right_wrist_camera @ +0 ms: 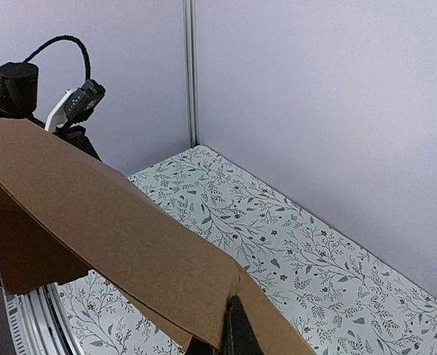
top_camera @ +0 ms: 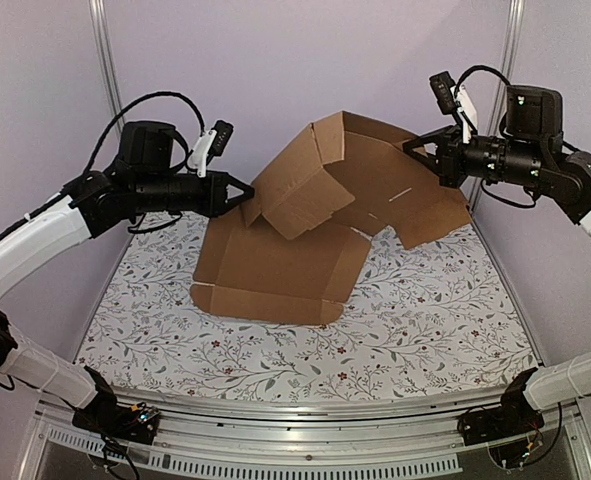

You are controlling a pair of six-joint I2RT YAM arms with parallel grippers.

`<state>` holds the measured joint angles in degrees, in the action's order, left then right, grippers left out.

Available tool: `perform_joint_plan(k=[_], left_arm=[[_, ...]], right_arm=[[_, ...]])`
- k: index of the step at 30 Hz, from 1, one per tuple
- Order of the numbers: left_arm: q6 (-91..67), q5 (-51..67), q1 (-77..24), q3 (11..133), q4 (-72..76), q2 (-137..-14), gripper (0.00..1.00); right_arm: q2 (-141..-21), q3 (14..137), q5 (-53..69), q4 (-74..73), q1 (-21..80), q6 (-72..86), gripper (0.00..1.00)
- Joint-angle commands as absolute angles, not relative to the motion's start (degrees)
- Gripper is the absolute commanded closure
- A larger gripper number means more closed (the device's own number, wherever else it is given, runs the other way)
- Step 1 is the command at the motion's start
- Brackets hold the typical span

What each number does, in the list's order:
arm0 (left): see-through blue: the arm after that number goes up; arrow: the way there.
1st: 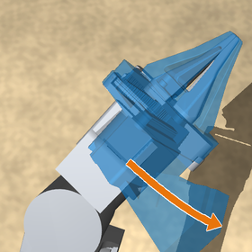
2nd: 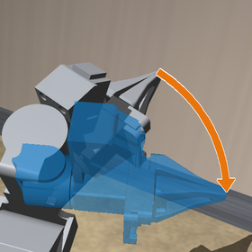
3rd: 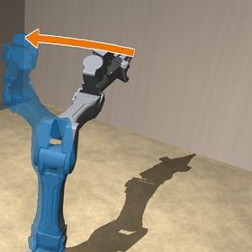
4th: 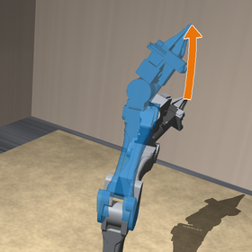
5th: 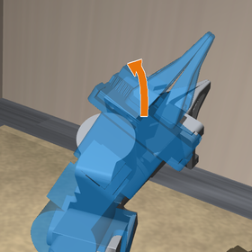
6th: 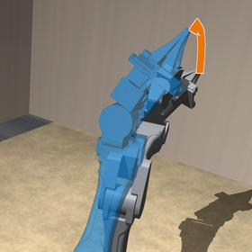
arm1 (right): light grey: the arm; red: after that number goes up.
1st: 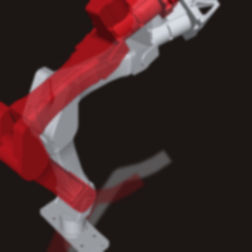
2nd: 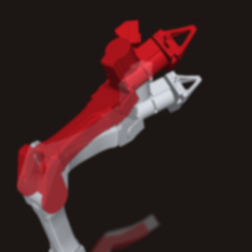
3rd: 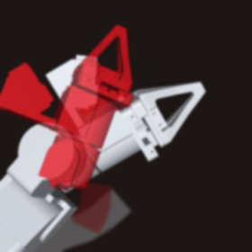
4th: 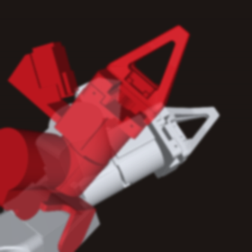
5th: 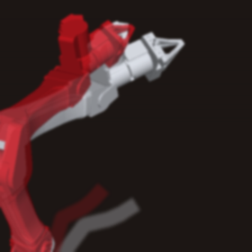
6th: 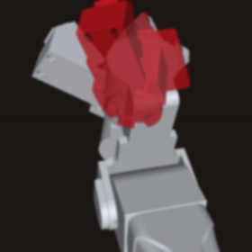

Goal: Fold the paper box

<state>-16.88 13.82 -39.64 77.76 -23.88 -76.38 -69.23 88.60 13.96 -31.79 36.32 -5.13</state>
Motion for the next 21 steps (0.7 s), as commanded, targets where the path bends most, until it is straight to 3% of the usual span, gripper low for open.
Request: perform_joint_plan(k=[1,21], left_arm=[[-16.5,12.2,-40.8,77.0,-21.1,-79.1,1.0],[-19.5,11.2,-41.3,68.7,-6.8,-80.0,1.0]], right_arm=[[-69.0,92.1,25.0,-25.9,40.3,-0.5,1.0],[-72.0,97.2,24.3,-26.2,42.4,4.1,1.0]])
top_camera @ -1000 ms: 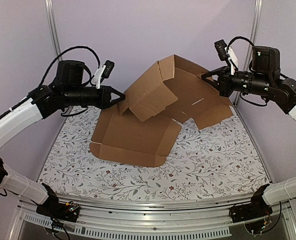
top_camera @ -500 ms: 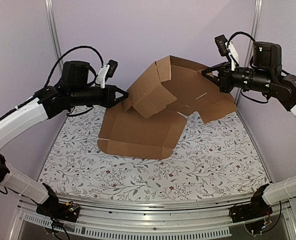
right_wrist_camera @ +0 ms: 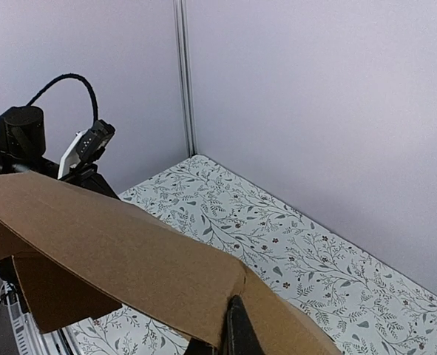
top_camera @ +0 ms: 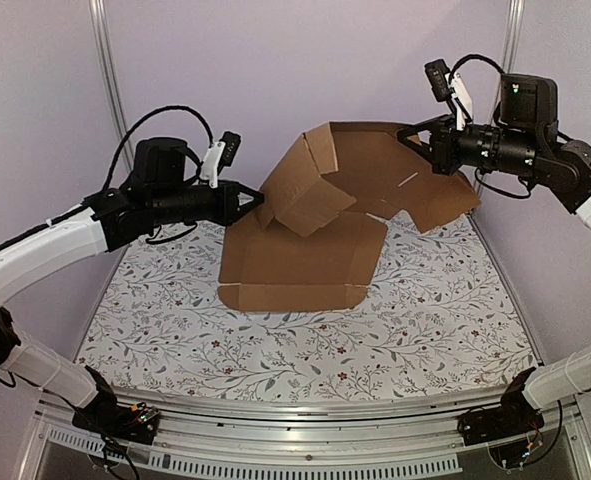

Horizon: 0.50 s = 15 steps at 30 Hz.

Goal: Fold the paper box

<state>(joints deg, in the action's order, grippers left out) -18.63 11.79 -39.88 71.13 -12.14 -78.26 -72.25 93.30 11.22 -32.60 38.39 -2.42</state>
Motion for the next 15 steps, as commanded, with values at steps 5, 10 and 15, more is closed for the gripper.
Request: perform_joint_plan(k=[5,10,15], left_arm=[[-19.9,9.8,-41.3,66.4,-4.1,-79.9,1.0],[-20.5,8.4,-41.3,64.1,-1.4,-80.1,1.0],[-21.5,7.9,-41.2,61.9,2.9,-80.8,1.0]], right_arm=[[-73.1,99.4,24.0,-26.5,43.6,4.6,1.0],[-74.3,100.7,23.8,-27.9,44.4,4.0,1.0],[-74.6,100.2,23.2,-29.4,45.2,3.4,1.0]])
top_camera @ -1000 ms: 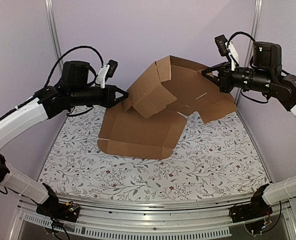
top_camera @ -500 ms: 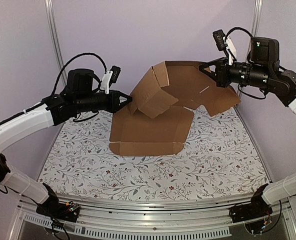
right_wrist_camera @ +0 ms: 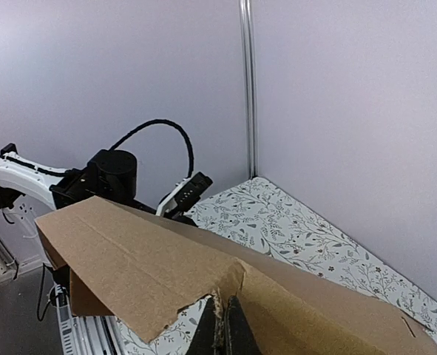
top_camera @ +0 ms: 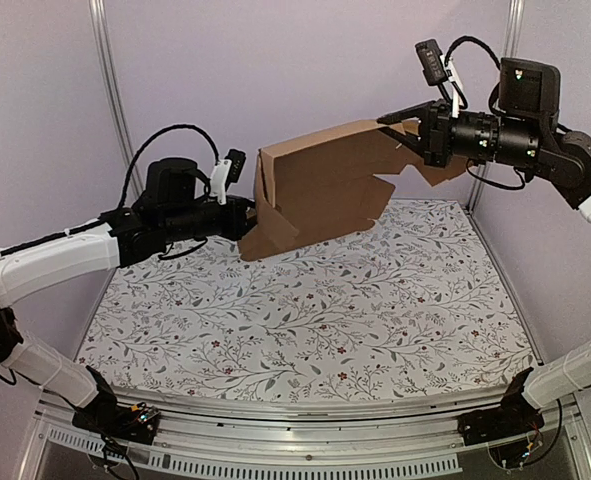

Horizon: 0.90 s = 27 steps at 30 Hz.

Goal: Fold the paper box

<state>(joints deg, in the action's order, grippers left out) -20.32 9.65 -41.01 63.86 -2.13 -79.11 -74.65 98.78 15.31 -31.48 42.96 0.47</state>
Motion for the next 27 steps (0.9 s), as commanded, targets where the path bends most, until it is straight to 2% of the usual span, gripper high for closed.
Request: perform_joint_plan(k=[1,10,27], left_arm=[[-21.9,7.7,-41.2,61.7,3.4,-81.1,1.0],[-23.5,8.6,-41.2,60.7,6.0,-80.5,1.0],[-23.0,8.2,-41.2,58.1,-9.9,-63.6,1.0]], right_arm=[[-74.6,100.1,23.3,-29.5,45.5,3.4,1.0],[-74.1,99.2,20.2,-31.3,46.0,2.3,1.0],[-73.1,99.9,12.7,-37.9,46.5,-5.9,1.0]])
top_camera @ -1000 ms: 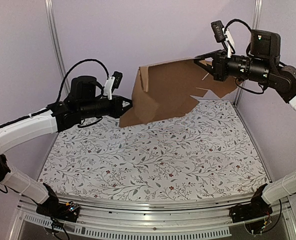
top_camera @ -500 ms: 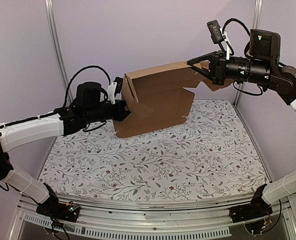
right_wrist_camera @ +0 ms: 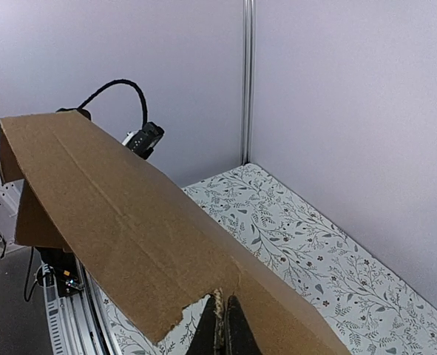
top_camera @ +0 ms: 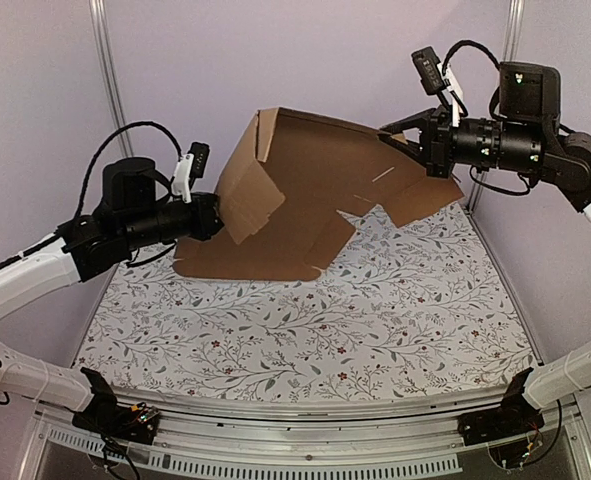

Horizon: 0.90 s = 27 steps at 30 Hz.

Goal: Fold the paper box

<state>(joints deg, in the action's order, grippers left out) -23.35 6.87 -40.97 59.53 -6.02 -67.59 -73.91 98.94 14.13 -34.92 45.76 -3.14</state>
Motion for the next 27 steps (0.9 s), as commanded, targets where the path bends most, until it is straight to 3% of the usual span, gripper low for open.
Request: perform_joint_plan(k=[1,11,27], left_arm=[[-22.8,8.7,-41.3,57.8,-10.7,-62.3,1.0],[-20.9,12.7,-41.2,55.6,-20.1,-48.8,1.0],[-20.6,5.1,-41.2,57.1,-25.7,-36.4,0.99]], right_arm=[[-72.9,99.9,12.1,-38.2,46.5,-6.3,1.0],[-71.9,101.7,12.0,-41.2,46.5,-8.6,1.0],[-70.5,112.2,22.4,-47.8,46.6,-3.3,1.0]])
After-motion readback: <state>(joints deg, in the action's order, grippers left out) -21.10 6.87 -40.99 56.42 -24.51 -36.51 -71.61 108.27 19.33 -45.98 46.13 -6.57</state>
